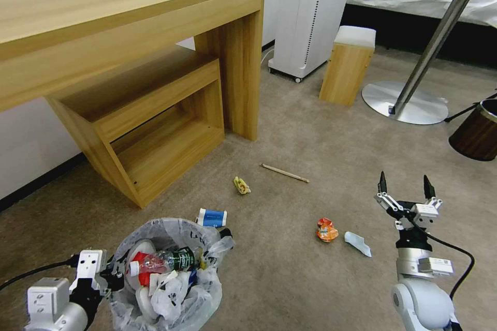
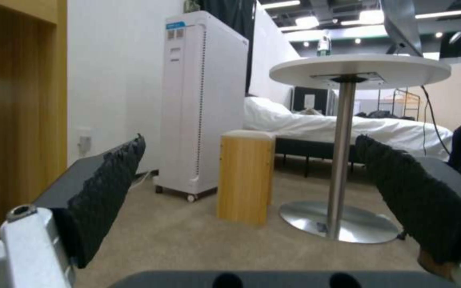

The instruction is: Pick up the trash bin and place the garbage on the floor into it.

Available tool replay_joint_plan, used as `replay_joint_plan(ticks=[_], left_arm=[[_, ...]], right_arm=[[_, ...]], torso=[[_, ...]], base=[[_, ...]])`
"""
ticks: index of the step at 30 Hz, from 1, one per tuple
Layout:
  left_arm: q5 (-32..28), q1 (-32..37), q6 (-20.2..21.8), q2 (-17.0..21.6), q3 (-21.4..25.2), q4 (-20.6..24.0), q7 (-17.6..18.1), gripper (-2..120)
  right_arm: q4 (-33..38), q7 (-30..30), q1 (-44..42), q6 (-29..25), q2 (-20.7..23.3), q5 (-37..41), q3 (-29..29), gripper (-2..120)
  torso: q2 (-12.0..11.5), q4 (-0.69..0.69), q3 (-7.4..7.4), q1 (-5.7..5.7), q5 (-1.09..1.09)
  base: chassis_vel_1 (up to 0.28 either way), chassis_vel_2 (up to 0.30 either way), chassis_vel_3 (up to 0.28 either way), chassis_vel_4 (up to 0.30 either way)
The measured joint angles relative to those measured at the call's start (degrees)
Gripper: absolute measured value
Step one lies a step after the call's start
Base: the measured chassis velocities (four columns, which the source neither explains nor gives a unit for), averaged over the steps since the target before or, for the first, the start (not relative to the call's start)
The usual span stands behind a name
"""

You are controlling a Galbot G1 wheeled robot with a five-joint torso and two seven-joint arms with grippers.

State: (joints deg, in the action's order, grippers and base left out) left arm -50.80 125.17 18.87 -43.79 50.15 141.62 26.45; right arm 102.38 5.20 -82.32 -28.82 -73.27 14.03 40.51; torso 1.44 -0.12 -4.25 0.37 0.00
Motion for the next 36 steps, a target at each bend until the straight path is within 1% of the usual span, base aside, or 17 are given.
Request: replay_joint_plan(ticks=[5, 12, 21, 27, 36], left_arm=[[-0.09, -0.09, -0.25, -0.02, -0.11, -0.06, 0.00, 0], [0.26, -0.10, -0.35, 0.13, 0.28, -0.39, 0.15, 0], [1.75, 0.19, -0.47, -0.08, 0.61, -0.44, -0.82, 0], [3.64, 0.43, -1.15, -1.11, -0.09, -0.85, -1.37, 0], [4.44, 0.32, -1.29, -0.90, 0.76, -0.98, -2.20, 0]], right_arm=[[-0.29, 0.00, 0.17, -0.02, 0.07, -0.87, 0.00, 100], [-0.83, 0.13, 0.78, -1.47, -0.31, -1.67, 0.02, 100], [-1.36, 0.13, 1.18, -1.80, -0.76, -2.38, -0.19, 100], [-1.45, 0.13, 1.07, -1.92, -1.08, -2.64, -0.37, 100], [-1.81, -0.03, 0.99, -2.50, -1.07, -2.41, -0.57, 100]], torso=[[0.00, 0.00, 0.00, 0.00, 0.00], [0.00, 0.00, 0.00, 0.00, -0.01], [0.00, 0.00, 0.00, 0.00, 0.00], [0.00, 0.00, 0.00, -0.01, 0.00], [0.00, 0.00, 0.00, -0.01, 0.01]], base=[[0.000, 0.000, 0.000, 0.000], [0.000, 0.000, 0.000, 0.000], [0.000, 0.000, 0.000, 0.000], [0.000, 0.000, 0.000, 0.000], [0.020, 0.031, -0.019, -0.038]])
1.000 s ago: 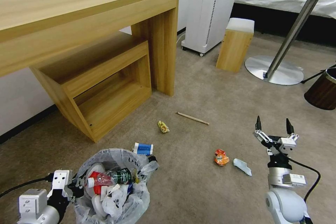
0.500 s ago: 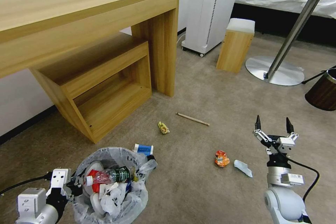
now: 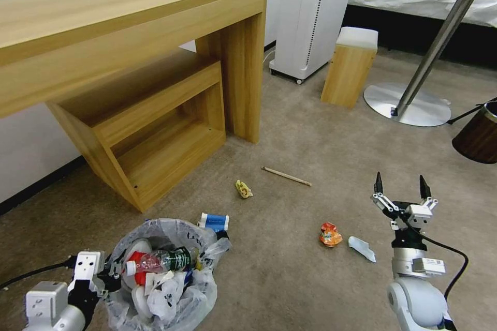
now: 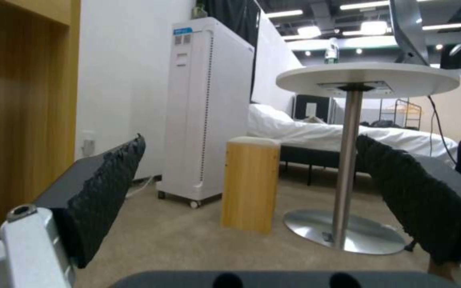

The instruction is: Pick up the trash bin and place the garbage on the floor into it.

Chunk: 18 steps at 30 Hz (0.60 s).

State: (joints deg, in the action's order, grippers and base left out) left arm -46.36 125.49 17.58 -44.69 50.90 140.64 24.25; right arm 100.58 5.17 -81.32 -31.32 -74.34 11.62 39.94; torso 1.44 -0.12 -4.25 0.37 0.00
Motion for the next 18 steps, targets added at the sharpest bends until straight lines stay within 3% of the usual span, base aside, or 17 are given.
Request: replay_joint_plan(ticks=[18], left_arm=[[3.35, -0.68, -1.20, -0.02, 1.27, -0.74, -1.10, 0]], right_arm=[[-0.75, -0.05, 0.31, -0.41, 0.33, 0.07, 0.03, 100]], torso=[[0.00, 0.00, 0.00, 0.00, 0.00]], base=[[0.001, 0.003, 0.000, -0.002]])
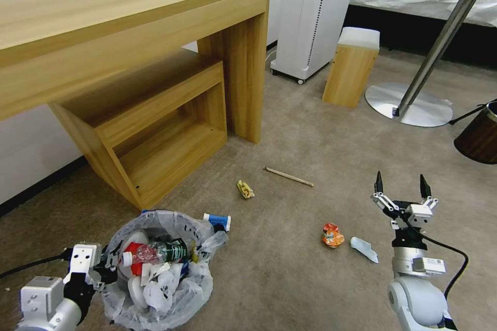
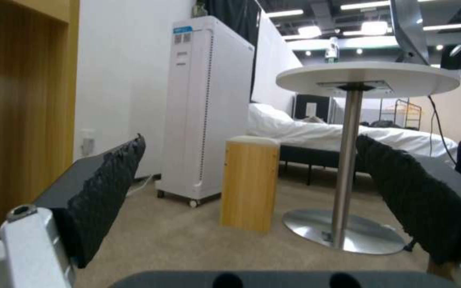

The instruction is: Pick up the trash bin and place the garbage on the floor into it.

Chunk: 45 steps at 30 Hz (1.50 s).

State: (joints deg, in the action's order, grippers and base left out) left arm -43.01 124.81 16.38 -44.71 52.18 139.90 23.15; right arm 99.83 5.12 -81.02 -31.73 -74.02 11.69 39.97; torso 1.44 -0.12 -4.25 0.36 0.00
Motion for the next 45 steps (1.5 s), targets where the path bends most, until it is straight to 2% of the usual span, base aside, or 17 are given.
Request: replay_joint_plan(ticks=[24, 45], left_arm=[[-2.04, 0.13, -1.13, 0.78, 0.11, 0.12, 0.72, 0], [-1.41, -0.05, -0.67, 0.47, 0.24, -0.44, 1.35, 0]], right_arm=[[-1.81, -1.61, 0.78, -1.48, -0.65, -0.27, -1.40, 100], [-2.90, -1.80, 1.36, -1.79, -0.95, -0.73, -2.26, 100]], torso=[[0.00, -0.01, 0.00, 0.01, 0.00], [0.00, 0.01, 0.00, 0.01, 0.00]], base=[[0.000, 0.000, 0.000, 0.000], [0.084, 0.086, 0.082, 0.083]])
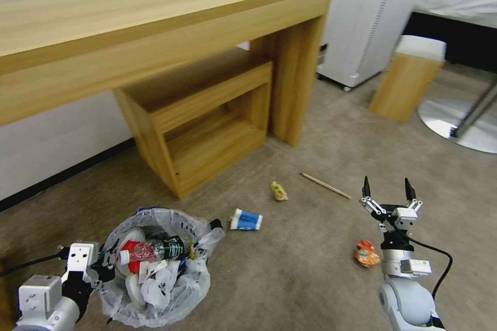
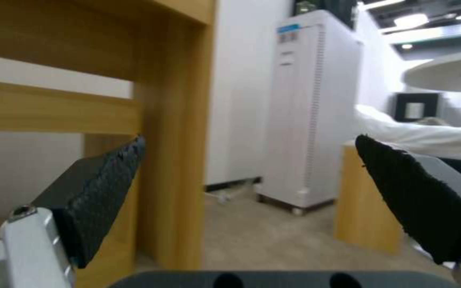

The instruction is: Pick up the trash bin and place the garbage on the floor into it.

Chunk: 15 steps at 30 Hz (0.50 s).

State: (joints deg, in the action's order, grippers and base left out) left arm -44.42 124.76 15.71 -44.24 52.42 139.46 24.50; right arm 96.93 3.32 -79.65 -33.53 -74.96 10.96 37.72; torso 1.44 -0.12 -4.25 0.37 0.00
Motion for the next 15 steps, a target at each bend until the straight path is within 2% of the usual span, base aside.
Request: replay_joint_plan(ticks=[5, 7, 15], left_arm=[[1.27, -0.19, 0.34, -0.32, -0.06, -0.02, 0.04, 0], [2.32, -0.21, 0.51, -0.80, -0.24, -0.07, -0.36, 0], [2.19, 0.04, 1.70, -1.14, 0.85, 0.56, -1.13, 0]], right_arm=[[-0.25, 1.95, 0.10, 1.00, 0.05, -1.31, -0.04, 100], [-0.94, 5.27, 0.54, 1.71, 0.31, -4.32, -0.09, 100], [-0.79, 10.25, 0.48, 4.12, 1.27, -7.79, -0.51, 100]], torso=[[0.00, 0.01, 0.00, 0.00, -0.01], [0.00, 0.02, 0.00, 0.00, -0.01], [0.00, -0.03, 0.00, 0.00, -0.02]], base=[[0.123, 0.128, 0.128, 0.132], [0.063, 0.091, 0.106, 0.096], [0.010, 0.018, 0.006, 0.013]])
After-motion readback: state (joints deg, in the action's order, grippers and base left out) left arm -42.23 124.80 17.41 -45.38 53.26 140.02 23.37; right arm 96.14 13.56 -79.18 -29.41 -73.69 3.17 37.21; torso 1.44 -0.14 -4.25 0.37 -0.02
